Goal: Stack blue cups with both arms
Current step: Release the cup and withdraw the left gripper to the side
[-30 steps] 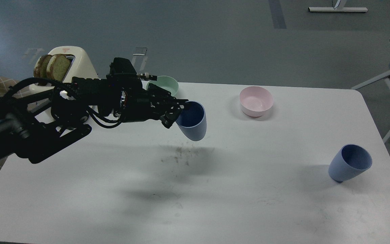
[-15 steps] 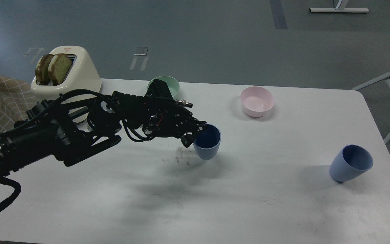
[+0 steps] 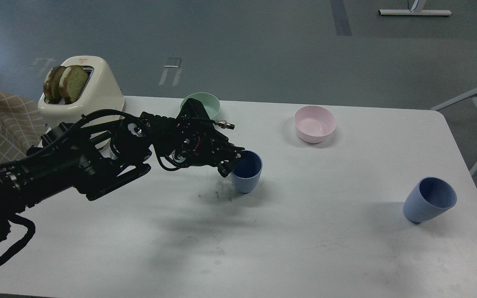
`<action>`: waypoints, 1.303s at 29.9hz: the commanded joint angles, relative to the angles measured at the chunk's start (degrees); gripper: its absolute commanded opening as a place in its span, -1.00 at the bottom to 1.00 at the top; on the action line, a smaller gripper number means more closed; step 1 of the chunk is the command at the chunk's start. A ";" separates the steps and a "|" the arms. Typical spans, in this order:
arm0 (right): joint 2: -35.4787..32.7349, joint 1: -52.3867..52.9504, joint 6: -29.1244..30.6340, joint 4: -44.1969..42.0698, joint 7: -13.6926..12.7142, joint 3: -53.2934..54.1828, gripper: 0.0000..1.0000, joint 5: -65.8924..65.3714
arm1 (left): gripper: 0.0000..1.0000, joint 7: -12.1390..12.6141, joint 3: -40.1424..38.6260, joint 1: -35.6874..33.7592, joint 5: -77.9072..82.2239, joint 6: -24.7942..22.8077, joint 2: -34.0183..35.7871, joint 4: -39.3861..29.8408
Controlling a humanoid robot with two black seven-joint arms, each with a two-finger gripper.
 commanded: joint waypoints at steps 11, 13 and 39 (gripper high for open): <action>-0.42 -0.80 0.00 0.22 0.00 0.00 1.00 0.79 | 0.54 -0.04 -1.48 -0.85 -6.15 0.61 0.00 0.09; -0.60 -0.89 0.00 0.23 0.00 0.00 1.00 0.70 | 0.57 -0.22 -3.75 -1.64 -12.64 0.62 1.40 0.09; -24.14 -4.66 0.00 19.81 3.15 -17.83 1.00 -24.94 | 0.93 -0.48 -52.89 15.93 -100.31 0.09 6.15 0.27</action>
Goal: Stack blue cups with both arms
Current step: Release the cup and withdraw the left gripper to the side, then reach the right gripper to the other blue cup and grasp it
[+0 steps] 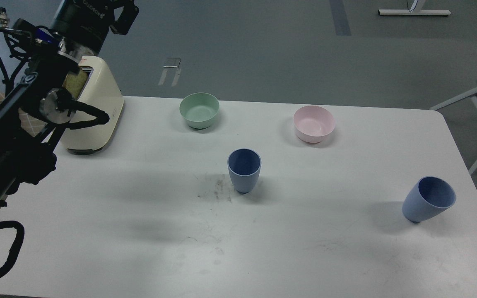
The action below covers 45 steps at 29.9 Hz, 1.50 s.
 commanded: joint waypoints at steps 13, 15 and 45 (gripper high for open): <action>-7.64 -11.76 -0.01 12.32 12.32 -12.65 1.00 -33.72 | 0.93 1.65 -5.39 5.81 -0.54 -0.77 5.57 -2.29; -8.34 -14.21 -0.01 12.93 13.19 -13.09 1.00 -35.56 | 0.93 1.56 -5.30 5.81 -0.54 -1.73 6.01 -2.29; -9.05 -21.43 -0.01 11.09 18.21 -21.09 0.89 -56.84 | 0.93 1.73 -5.30 7.04 -0.36 -2.44 4.87 -3.70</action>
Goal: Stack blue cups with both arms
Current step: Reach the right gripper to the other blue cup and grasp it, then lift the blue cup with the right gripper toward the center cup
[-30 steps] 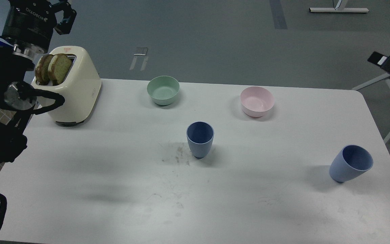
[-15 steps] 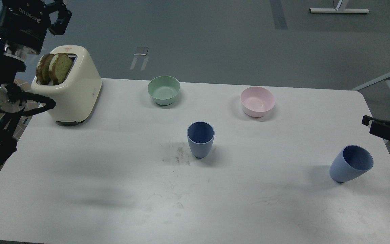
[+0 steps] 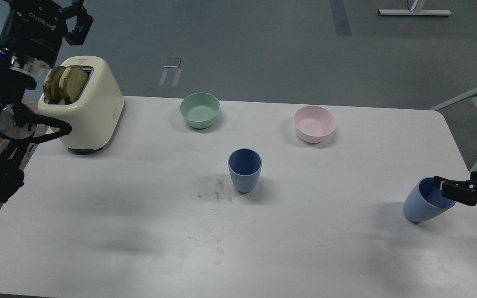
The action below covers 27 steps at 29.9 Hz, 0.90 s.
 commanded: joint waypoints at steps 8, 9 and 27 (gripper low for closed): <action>1.43 -2.06 0.01 -0.76 -0.09 0.09 0.61 -0.85 | 0.93 -0.11 0.17 0.17 0.17 -1.86 0.44 0.10; 1.43 -2.06 0.01 -0.76 -0.27 0.00 0.54 -0.85 | 0.94 -0.11 0.09 0.17 0.17 -2.13 0.44 0.10; 3.98 -1.53 0.01 -2.61 -3.08 0.27 -1.00 -1.03 | 0.93 -0.02 0.17 0.00 0.35 -3.89 -0.09 -0.16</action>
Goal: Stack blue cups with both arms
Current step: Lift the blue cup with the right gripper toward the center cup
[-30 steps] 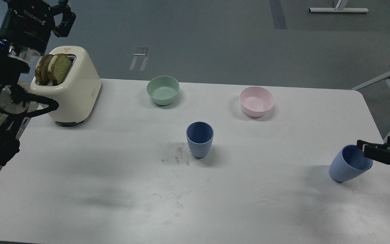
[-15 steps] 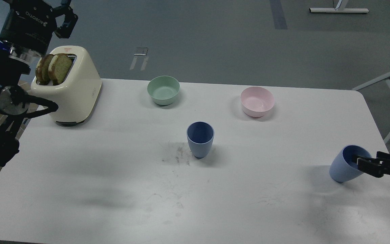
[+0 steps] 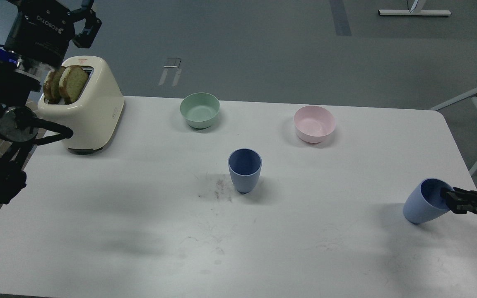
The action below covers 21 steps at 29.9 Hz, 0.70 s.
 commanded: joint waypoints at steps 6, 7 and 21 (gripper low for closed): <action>3.93 1.03 0.00 -0.04 -0.19 2.79 -1.00 0.43 | 0.93 0.09 -0.09 -0.25 0.00 0.11 -0.01 -0.27; 4.11 1.38 0.00 0.13 -0.19 3.57 -1.00 0.78 | 0.93 0.09 -0.09 -0.25 0.00 0.20 -0.27 -0.62; 5.07 16.14 0.00 5.67 -0.01 6.48 -1.00 2.19 | 0.94 0.36 0.00 -1.30 0.53 0.55 -3.17 -1.06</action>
